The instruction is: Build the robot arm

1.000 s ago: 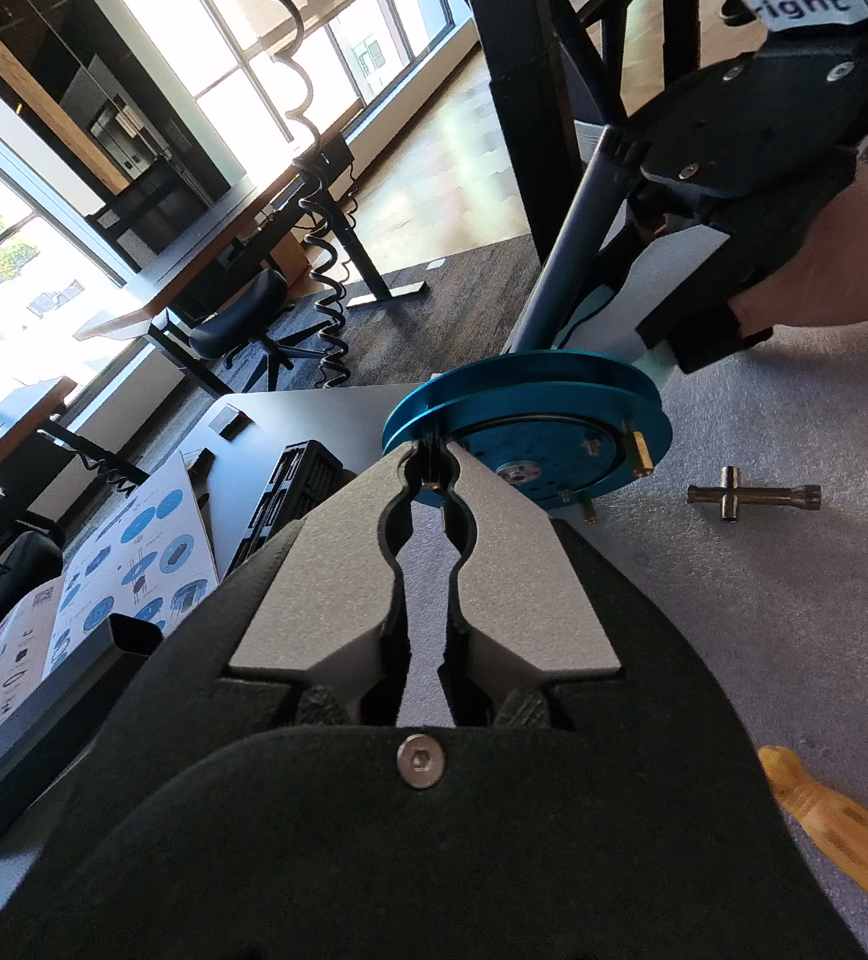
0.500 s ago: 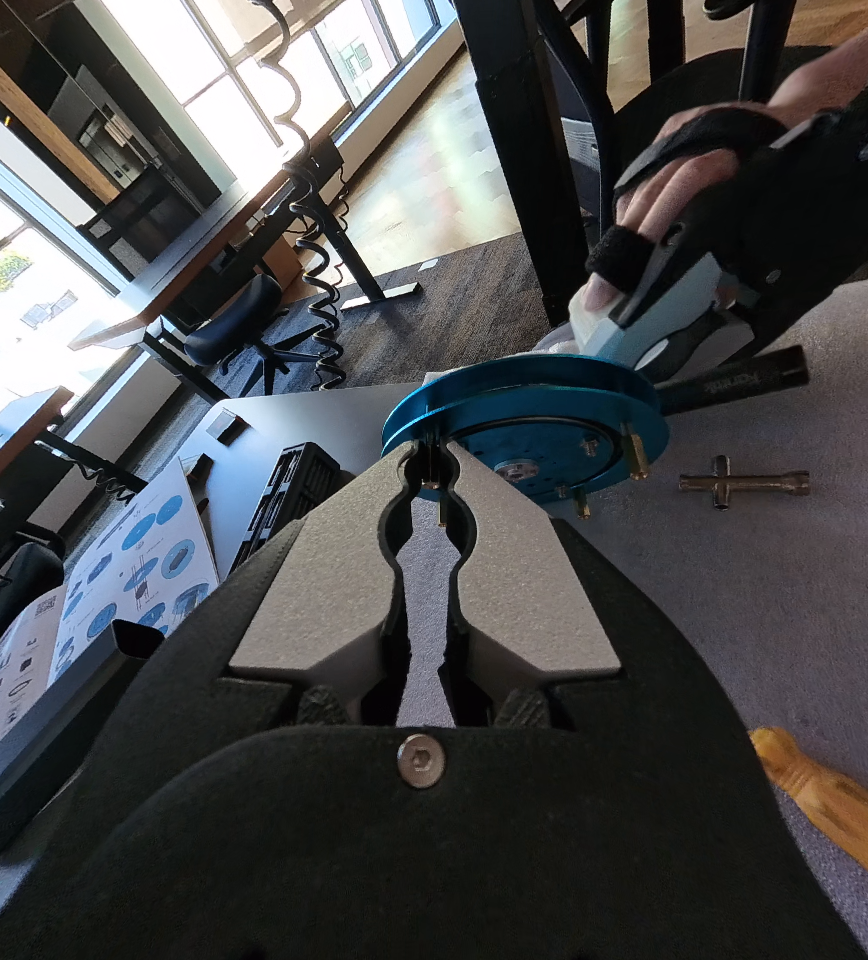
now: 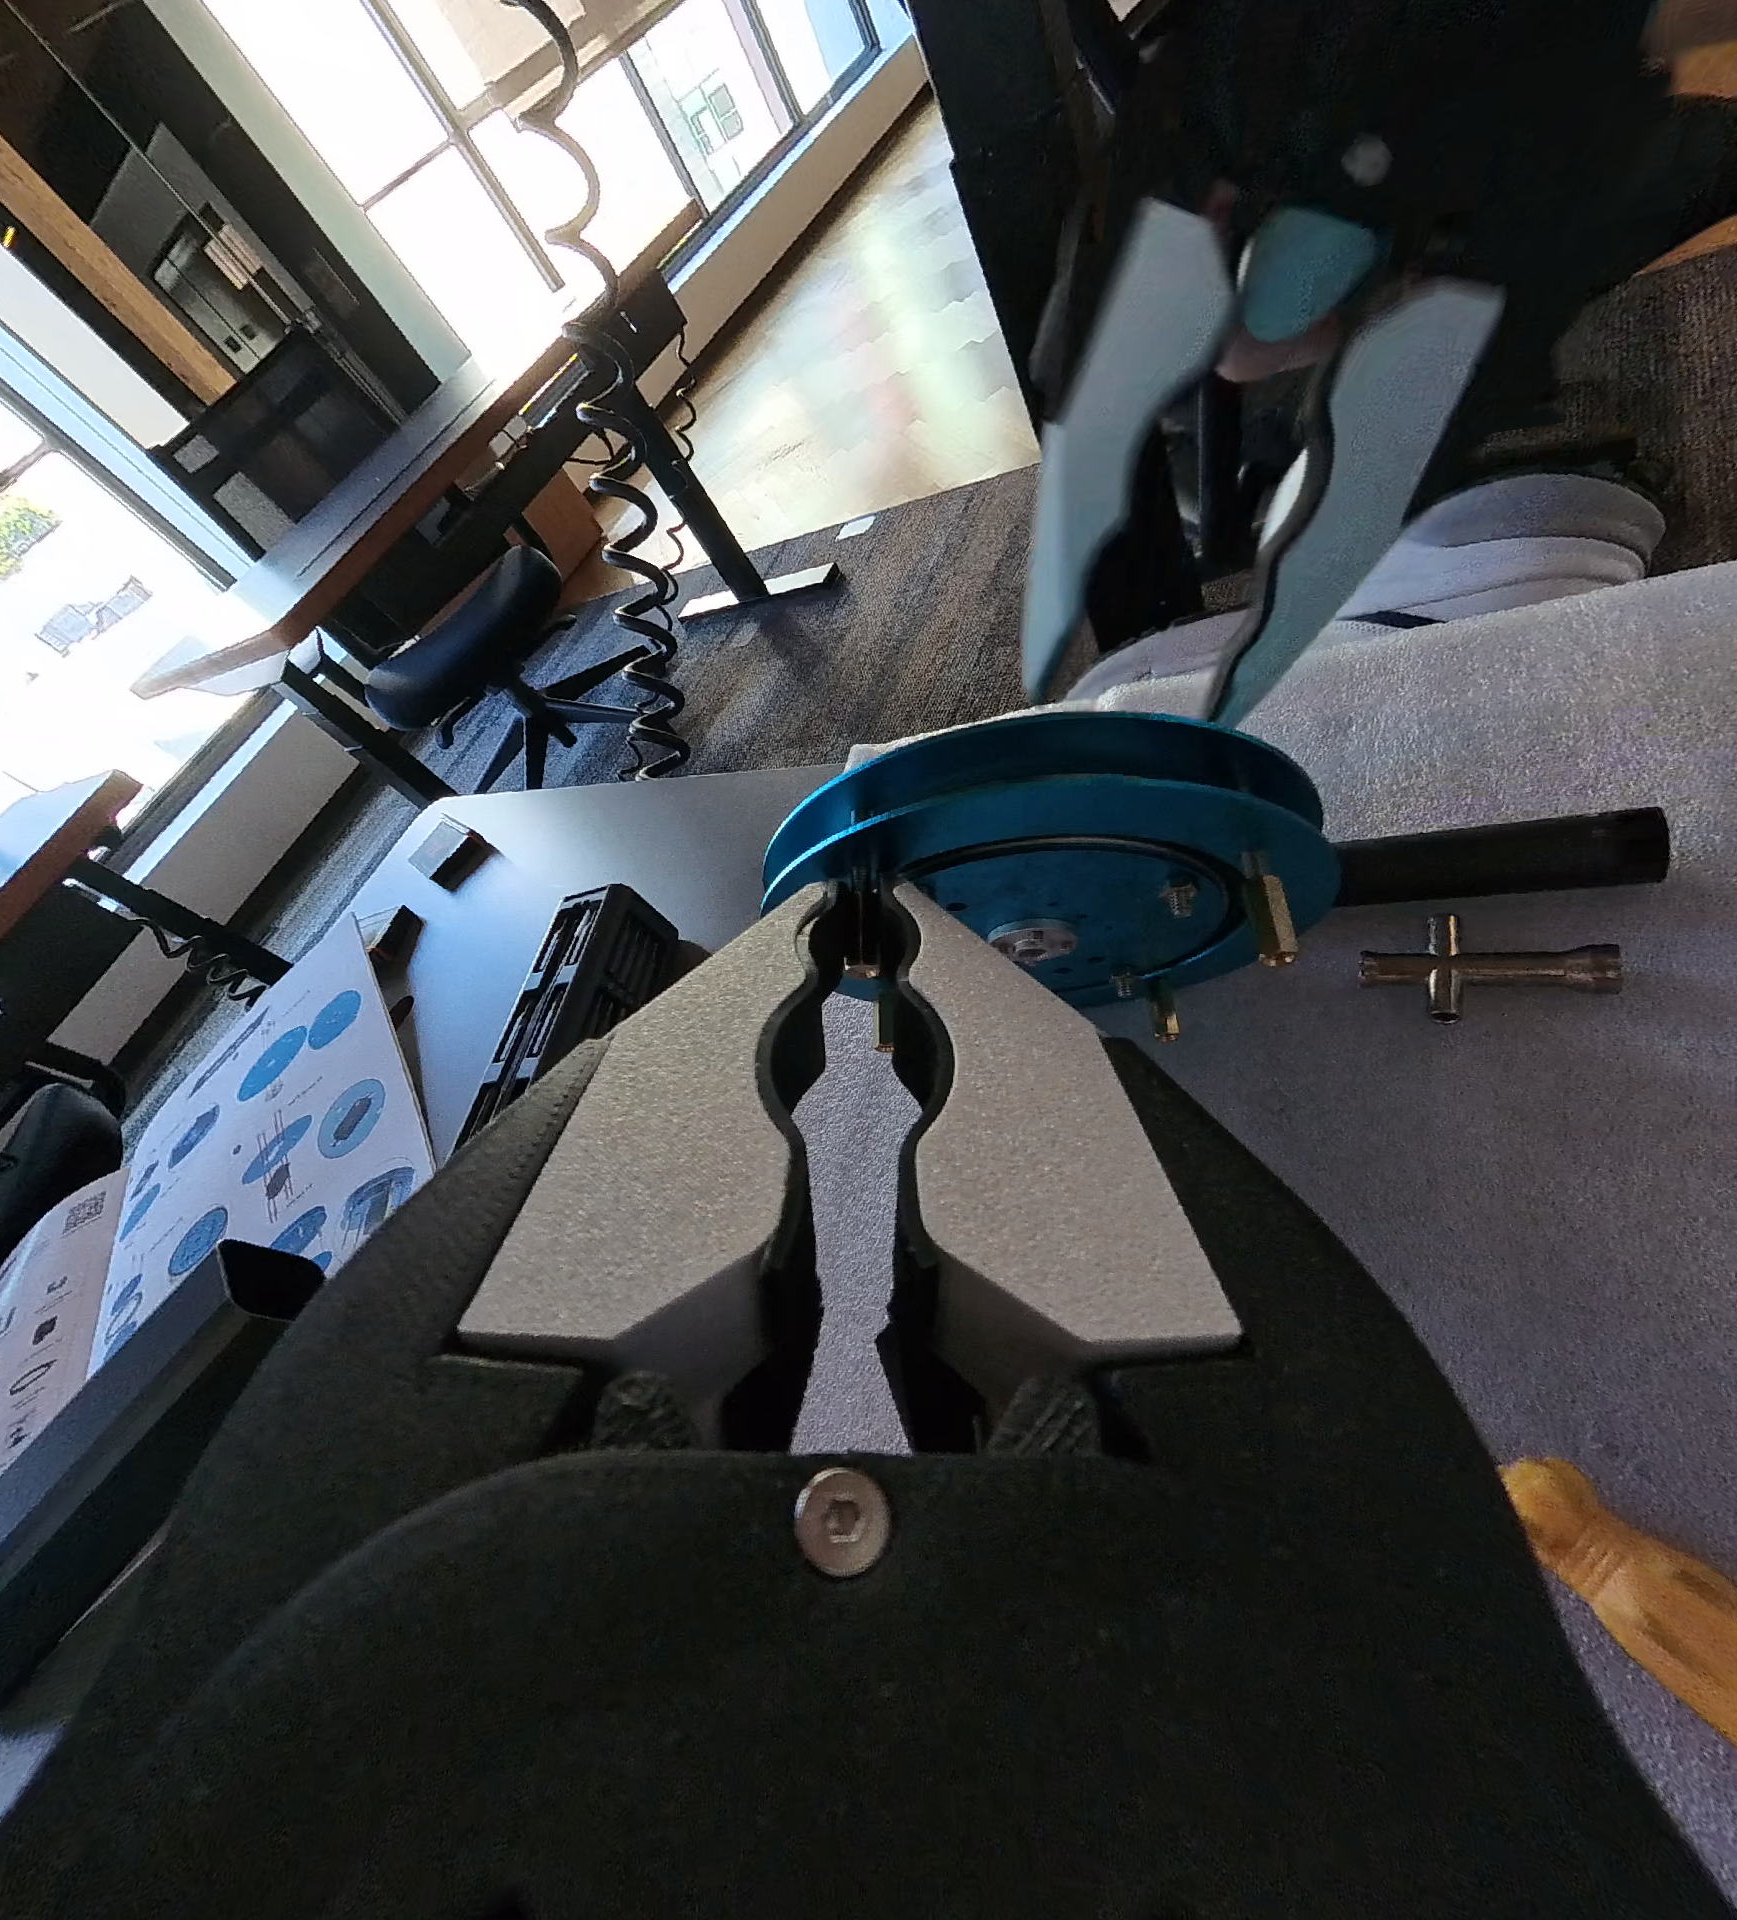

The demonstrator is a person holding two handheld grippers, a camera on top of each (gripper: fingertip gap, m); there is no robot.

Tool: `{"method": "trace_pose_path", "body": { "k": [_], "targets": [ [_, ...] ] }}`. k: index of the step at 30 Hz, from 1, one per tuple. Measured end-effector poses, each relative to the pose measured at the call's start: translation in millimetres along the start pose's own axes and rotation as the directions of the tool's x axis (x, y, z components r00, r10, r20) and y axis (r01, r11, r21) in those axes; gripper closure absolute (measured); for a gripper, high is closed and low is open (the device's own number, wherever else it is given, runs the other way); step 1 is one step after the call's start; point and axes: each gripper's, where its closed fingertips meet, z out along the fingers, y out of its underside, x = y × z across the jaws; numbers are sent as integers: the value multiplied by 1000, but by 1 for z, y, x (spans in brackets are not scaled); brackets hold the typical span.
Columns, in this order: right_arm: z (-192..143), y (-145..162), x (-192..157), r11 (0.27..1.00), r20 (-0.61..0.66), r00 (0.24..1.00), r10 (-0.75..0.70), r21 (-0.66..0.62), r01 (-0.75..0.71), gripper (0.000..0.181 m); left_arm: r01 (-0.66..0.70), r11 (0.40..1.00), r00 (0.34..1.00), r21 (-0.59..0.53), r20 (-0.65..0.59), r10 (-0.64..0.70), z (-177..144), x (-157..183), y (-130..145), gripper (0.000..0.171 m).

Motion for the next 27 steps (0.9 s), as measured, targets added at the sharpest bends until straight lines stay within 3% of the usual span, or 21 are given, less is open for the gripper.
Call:
{"method": "trace_pose_path", "body": {
  "k": [1,3,5,6,8,11,15,18,27],
  "targets": [
    [-6,-18,0,959,137,960,243,115,-259,125,2,1000,1000,-2,-1,-2,0,0,0,168],
    [-30,-67,4,719,476,745,468,284,-634,113,7,1000,1000,-6,-1,-7,0,0,0,168],
    [-48,-93,31,483,587,604,539,372,-793,125,9,1000,1000,-14,5,-9,0,-1,1,168],
    [-50,-100,39,425,591,579,562,394,-815,130,6,1000,1000,-19,10,-6,0,-1,1,168],
    [-41,-103,46,425,504,574,645,387,-818,131,-5,1000,1000,-29,21,6,1,-1,1,168],
    [-22,-102,43,492,304,602,739,368,-789,121,-5,999,1000,-40,25,6,2,0,-1,168],
    [-9,-100,38,555,123,623,773,344,-757,120,-22,999,999,-44,34,23,4,2,-4,168],
    [-3,-93,39,629,8,666,745,323,-707,145,-21,999,999,-36,34,22,5,3,-7,168],
    [-9,-84,42,596,-43,621,783,336,-729,161,112,994,994,-14,-7,-112,-3,2,-7,163]
  ]
}}
